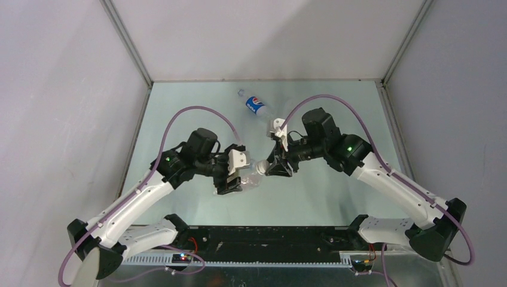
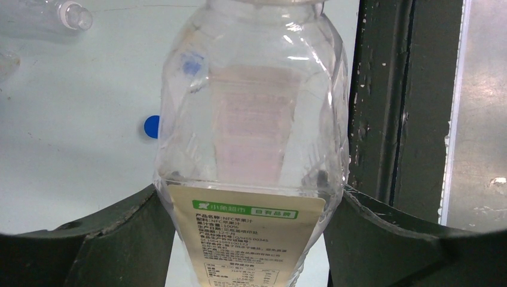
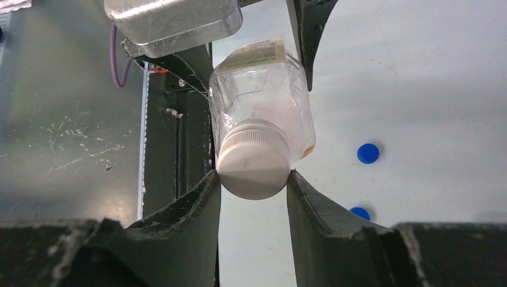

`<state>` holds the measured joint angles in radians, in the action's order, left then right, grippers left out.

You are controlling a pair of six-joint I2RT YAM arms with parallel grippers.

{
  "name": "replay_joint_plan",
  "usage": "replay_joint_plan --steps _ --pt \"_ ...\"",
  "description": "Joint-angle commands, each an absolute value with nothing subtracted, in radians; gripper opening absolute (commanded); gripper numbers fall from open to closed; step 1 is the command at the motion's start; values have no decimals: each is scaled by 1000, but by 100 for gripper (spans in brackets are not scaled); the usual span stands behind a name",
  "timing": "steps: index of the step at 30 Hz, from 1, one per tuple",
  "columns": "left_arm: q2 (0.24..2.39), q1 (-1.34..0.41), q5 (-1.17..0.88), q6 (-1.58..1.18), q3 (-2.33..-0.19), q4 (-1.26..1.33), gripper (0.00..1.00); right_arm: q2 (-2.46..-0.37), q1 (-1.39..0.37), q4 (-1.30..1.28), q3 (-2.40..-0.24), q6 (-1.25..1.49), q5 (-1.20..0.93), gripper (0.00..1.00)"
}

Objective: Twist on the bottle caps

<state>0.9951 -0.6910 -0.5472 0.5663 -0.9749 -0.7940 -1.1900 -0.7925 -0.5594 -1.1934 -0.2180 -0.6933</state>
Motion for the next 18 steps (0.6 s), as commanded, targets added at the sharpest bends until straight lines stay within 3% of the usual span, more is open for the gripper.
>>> replay_joint_plan --steps 1,18 --pt "998 -708 -610 604 -1029 -762 0 -1222 -804 -621 -1261 -275 -712 21" --pt "943 -776 -522 477 -945 -494 0 -1332 -823 -685 -1312 -157 -665 18"
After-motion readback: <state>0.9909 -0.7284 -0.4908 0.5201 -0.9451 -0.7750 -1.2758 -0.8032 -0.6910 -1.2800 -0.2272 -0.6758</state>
